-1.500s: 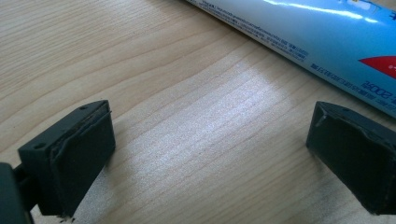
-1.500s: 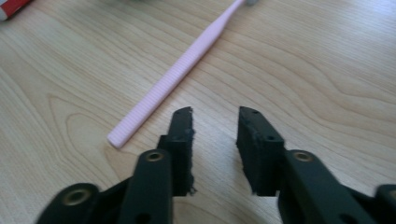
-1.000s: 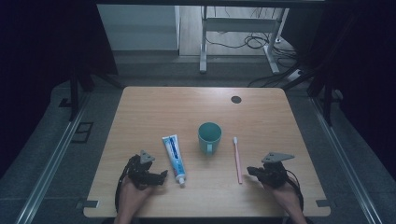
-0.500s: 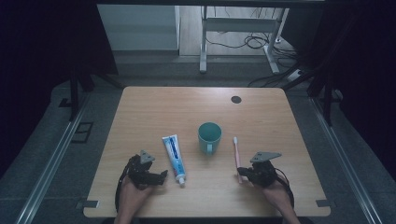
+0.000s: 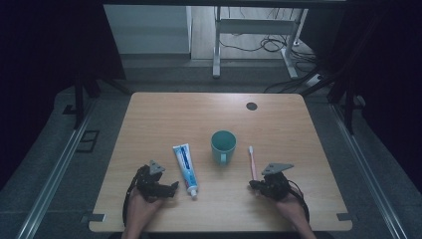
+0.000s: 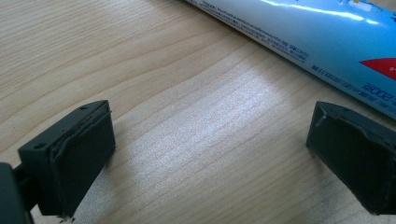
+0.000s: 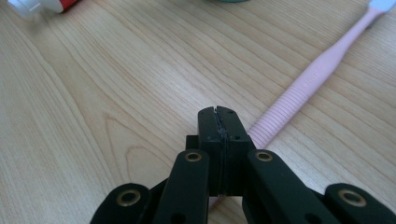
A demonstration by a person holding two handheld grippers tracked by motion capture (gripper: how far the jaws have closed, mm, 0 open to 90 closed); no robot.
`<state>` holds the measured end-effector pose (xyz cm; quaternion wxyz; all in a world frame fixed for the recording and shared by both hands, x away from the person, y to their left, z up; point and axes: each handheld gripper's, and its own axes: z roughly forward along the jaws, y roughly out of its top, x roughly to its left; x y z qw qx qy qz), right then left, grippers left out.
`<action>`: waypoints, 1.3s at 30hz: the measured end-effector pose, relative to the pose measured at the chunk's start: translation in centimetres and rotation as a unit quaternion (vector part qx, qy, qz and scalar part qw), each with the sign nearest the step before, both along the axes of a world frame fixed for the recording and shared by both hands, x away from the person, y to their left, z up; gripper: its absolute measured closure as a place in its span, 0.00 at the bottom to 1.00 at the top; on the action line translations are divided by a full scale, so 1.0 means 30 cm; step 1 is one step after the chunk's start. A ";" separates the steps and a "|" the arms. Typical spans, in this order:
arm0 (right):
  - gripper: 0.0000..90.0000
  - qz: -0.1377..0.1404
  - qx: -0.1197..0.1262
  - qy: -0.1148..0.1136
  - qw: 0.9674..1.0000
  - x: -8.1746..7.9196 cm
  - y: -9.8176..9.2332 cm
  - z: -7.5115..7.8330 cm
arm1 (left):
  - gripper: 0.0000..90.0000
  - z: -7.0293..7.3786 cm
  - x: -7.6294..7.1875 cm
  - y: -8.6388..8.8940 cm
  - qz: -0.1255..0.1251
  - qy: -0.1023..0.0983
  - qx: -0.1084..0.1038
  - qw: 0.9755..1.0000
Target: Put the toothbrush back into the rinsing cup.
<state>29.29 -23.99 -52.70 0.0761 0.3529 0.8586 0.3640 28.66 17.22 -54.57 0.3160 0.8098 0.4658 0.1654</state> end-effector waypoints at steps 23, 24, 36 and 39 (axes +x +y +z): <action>0.98 -0.047 -0.014 0.003 0.999 0.012 -0.125 0.000 | 0.01 0.000 0.000 0.000 0.000 0.000 0.000 1.000; 0.98 -0.050 -0.015 0.003 0.999 0.013 -0.131 0.000 | 0.01 0.000 0.000 0.000 0.000 0.000 0.000 1.000; 0.94 -0.055 -0.007 0.007 0.998 0.018 -0.160 0.016 | 0.01 0.000 0.000 0.000 0.000 0.000 0.001 1.000; 0.89 -0.060 -0.013 0.001 0.998 0.018 -0.168 0.039 | 0.01 0.000 0.000 0.000 0.000 0.000 0.001 1.000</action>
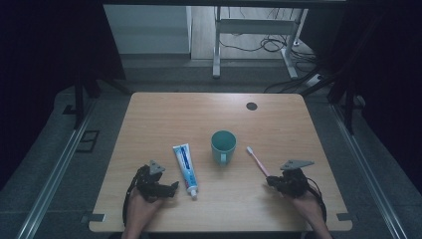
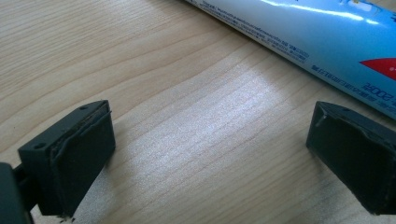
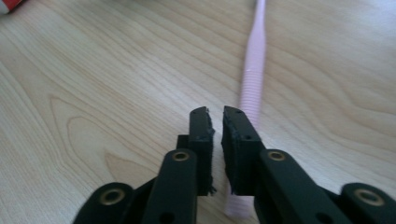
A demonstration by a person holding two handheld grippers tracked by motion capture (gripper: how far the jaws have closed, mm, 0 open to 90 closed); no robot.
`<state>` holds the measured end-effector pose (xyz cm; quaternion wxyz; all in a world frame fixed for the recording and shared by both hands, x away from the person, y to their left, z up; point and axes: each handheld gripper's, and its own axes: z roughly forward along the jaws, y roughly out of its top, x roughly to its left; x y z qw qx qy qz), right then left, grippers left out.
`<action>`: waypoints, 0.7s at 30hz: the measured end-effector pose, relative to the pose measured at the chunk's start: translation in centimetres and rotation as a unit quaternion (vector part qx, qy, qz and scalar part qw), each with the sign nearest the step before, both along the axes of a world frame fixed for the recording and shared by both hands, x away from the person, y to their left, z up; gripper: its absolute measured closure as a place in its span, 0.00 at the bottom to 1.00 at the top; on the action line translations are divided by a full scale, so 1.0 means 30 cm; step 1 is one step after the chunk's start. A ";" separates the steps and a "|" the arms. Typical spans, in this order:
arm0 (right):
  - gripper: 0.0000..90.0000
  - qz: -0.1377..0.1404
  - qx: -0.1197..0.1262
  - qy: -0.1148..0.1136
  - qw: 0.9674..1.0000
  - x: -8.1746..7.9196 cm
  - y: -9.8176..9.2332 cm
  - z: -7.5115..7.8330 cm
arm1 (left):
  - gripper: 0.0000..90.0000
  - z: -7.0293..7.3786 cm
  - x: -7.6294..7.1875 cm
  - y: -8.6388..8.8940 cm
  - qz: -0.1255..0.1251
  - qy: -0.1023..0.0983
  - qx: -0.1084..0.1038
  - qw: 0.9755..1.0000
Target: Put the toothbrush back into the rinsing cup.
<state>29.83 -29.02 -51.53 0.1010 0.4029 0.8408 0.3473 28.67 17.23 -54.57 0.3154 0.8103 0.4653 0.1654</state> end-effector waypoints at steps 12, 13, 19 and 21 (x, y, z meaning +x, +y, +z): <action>0.75 -0.013 -0.034 0.031 0.999 0.036 -0.019 0.014 | 0.01 0.000 0.000 -0.001 0.001 0.000 -0.001 1.000; 0.75 -0.012 -0.037 0.032 0.999 0.040 -0.018 0.015 | 0.01 0.000 0.000 -0.001 0.001 0.000 -0.002 1.000; 0.70 -0.006 -0.059 0.053 0.997 0.076 0.002 0.028 | 0.01 0.000 -0.001 -0.001 0.002 0.001 -0.002 1.000; 0.70 -0.006 -0.062 0.057 0.996 0.082 0.005 0.030 | 0.01 0.000 -0.001 -0.001 0.002 0.001 -0.002 1.000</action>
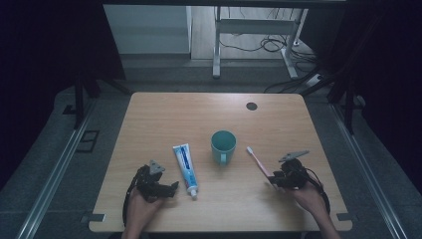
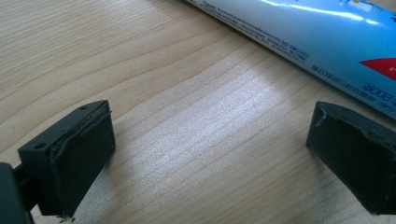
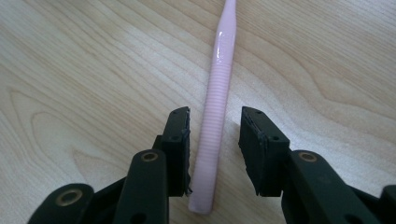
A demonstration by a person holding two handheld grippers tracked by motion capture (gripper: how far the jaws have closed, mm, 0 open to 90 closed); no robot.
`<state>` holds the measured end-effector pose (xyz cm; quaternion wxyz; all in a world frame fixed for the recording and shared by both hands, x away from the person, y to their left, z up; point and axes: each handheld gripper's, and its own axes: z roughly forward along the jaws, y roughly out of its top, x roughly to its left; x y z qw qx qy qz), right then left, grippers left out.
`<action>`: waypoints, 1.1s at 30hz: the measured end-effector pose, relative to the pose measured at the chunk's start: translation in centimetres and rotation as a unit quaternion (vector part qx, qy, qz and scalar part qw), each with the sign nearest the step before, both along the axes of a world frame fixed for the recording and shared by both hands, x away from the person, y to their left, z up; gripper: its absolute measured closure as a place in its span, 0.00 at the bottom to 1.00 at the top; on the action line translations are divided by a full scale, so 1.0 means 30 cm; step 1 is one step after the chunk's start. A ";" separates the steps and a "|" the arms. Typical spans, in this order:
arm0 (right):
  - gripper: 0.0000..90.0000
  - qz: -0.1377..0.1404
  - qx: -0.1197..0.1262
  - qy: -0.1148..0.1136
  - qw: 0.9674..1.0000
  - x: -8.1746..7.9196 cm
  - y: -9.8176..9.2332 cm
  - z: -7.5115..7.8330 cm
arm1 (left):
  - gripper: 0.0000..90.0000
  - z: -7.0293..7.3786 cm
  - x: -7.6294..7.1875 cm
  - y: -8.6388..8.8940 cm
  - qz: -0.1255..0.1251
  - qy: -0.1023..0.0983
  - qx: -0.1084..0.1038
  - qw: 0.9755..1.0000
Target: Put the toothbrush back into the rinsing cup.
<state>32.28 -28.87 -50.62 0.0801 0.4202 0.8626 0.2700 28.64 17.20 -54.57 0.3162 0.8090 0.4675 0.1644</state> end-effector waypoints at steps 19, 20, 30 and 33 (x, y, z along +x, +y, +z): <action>0.69 0.011 -0.069 0.077 0.995 0.115 0.075 0.033 | 0.01 0.000 0.000 0.000 0.001 0.000 -0.001 1.000; 0.69 0.011 -0.069 0.077 0.995 0.115 0.075 0.033 | 0.01 0.000 0.000 0.000 0.001 0.000 -0.001 1.000; 0.74 0.017 -0.099 0.112 0.989 0.170 0.121 0.053 | 0.01 0.000 0.000 0.000 0.001 0.000 -0.001 1.000; 0.75 0.020 -0.112 0.129 0.985 0.192 0.140 0.054 | 0.01 0.000 0.000 0.000 0.001 0.000 -0.001 1.000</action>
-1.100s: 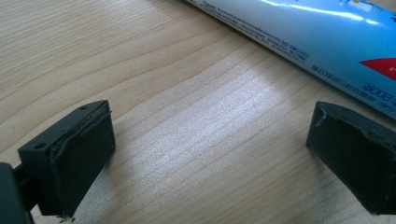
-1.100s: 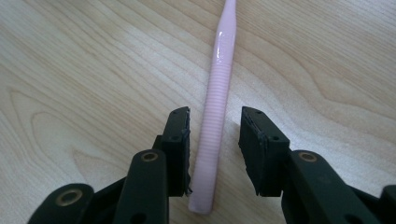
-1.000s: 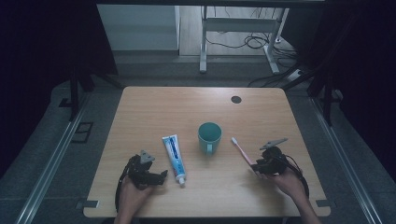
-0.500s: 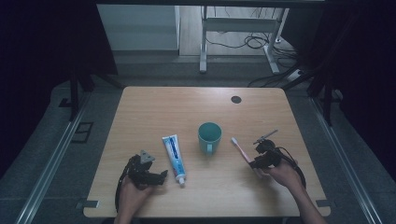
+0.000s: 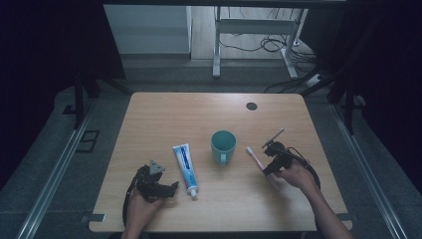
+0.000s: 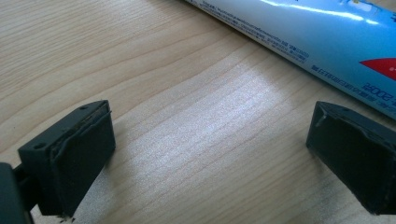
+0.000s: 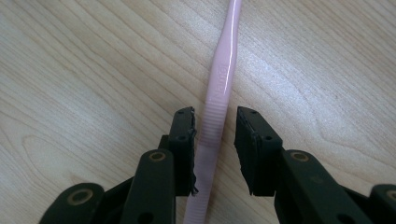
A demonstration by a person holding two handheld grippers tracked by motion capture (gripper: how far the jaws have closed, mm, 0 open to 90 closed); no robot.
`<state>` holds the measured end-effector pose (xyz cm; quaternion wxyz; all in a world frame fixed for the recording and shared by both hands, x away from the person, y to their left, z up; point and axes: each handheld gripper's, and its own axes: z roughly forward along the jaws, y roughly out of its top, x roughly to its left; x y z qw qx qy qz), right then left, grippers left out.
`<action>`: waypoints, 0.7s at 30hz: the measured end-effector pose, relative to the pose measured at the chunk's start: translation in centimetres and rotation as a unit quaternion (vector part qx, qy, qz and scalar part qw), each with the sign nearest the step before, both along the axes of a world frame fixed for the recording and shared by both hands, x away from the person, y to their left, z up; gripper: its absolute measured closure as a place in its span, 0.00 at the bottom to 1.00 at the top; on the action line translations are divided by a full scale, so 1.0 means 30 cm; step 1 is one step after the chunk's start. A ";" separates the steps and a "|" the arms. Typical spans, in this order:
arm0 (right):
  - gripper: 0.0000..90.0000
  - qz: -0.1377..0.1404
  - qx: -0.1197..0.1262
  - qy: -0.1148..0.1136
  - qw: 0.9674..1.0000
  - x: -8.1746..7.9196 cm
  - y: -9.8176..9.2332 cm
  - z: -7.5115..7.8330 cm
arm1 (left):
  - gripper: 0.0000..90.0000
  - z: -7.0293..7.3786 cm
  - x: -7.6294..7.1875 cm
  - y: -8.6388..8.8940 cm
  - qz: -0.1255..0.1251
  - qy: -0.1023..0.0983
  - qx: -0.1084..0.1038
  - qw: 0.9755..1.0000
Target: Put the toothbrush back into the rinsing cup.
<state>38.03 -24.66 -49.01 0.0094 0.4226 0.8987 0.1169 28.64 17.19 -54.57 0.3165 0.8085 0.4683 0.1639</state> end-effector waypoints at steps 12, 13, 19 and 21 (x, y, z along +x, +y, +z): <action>0.77 0.001 -0.033 0.034 0.999 0.052 0.046 -0.009 | 0.01 0.000 0.000 0.000 0.000 0.000 0.000 1.000; 0.78 0.000 -0.037 0.037 0.999 0.057 0.051 -0.009 | 0.01 0.000 0.000 0.000 0.000 0.000 0.000 1.000; 0.78 -0.003 -0.061 0.053 0.997 0.083 0.075 -0.013 | 0.01 0.000 0.000 0.000 0.000 0.000 0.000 1.000; 0.78 -0.002 -0.064 0.052 0.997 0.087 0.078 -0.014 | 0.01 0.000 0.000 0.000 0.000 0.000 0.000 1.000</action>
